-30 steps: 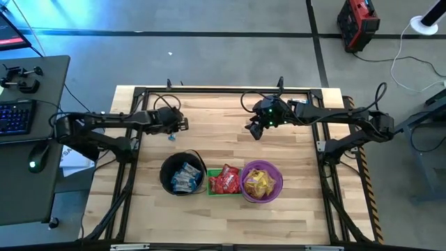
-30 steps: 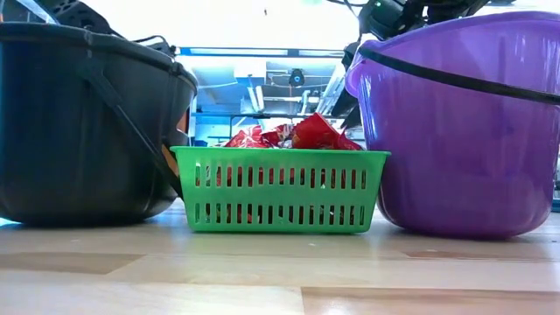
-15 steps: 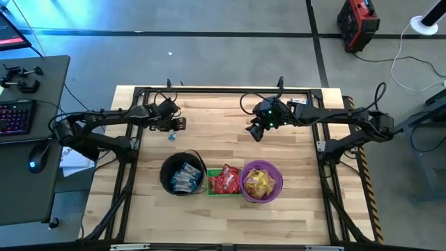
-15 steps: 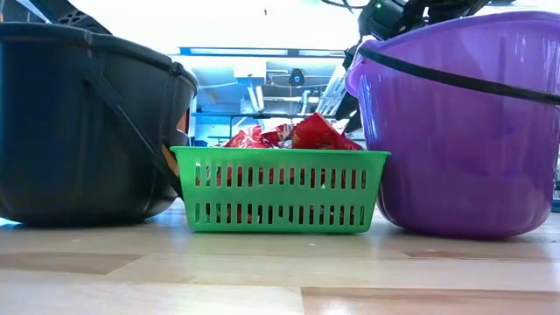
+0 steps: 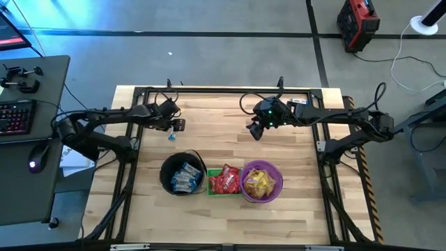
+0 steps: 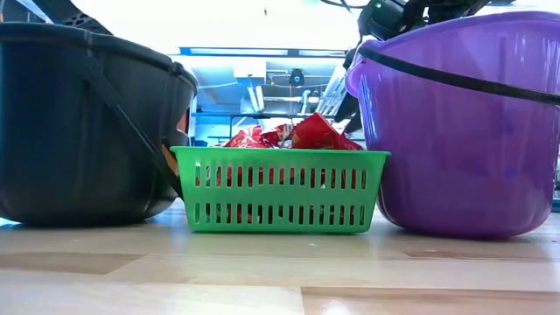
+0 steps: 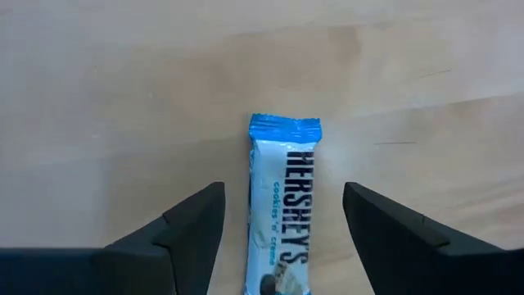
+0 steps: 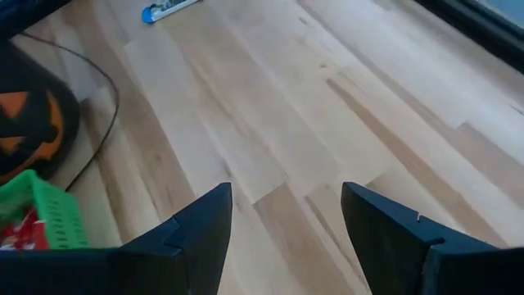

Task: Sort candy by brand, put in halloween buckets
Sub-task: Put the white chocolate into the black bucket

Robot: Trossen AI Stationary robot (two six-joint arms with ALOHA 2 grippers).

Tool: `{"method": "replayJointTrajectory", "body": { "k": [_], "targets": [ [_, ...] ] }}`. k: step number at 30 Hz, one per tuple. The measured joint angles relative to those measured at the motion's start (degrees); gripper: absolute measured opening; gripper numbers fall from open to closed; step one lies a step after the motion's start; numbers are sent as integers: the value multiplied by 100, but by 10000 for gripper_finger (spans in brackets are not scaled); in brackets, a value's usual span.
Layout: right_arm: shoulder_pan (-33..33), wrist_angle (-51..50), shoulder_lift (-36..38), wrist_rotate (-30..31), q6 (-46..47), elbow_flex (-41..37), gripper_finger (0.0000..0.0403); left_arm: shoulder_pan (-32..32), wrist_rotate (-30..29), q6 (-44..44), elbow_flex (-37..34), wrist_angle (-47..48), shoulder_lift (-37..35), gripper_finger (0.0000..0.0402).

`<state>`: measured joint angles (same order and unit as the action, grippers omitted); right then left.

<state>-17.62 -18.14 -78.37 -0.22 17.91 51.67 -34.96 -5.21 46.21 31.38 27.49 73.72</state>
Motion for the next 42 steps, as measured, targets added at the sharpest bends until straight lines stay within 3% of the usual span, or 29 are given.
{"method": "replayJointTrajectory", "body": {
  "k": [6, 13, 16, 19, 21, 28, 33, 36, 42],
  "targets": [
    [-1, 38, 0, 25, 0, -1, 222, 35, 61, -197, 29, -135, 506, 241],
    [-1, 39, 0, 25, 8, -1, 222, 176, -320, -190, 33, -123, 729, 236],
    [-1, 38, 0, 27, 9, -1, 222, 220, -451, -189, 24, -85, 737, 194],
    [-1, 38, 0, 27, 19, -3, 222, 303, -608, -189, 15, -44, 713, 105],
    [-1, 38, -2, 27, 17, -3, 222, 356, -617, -209, 28, -118, 608, 48],
    [-1, 36, -2, 50, -60, -5, 222, 387, -558, -762, 581, 87, -279, 2],
    [-3, 38, -2, 178, -367, -5, 222, 442, -423, -1210, 1214, 553, -993, 1],
    [-17, 38, -2, 178, -492, -5, 222, 617, 37, -1764, 1624, 674, -1358, 1],
    [-81, 38, -2, 178, -555, -5, 222, 1923, 908, -1792, 2358, 1013, -1700, 1]
  ]
}}
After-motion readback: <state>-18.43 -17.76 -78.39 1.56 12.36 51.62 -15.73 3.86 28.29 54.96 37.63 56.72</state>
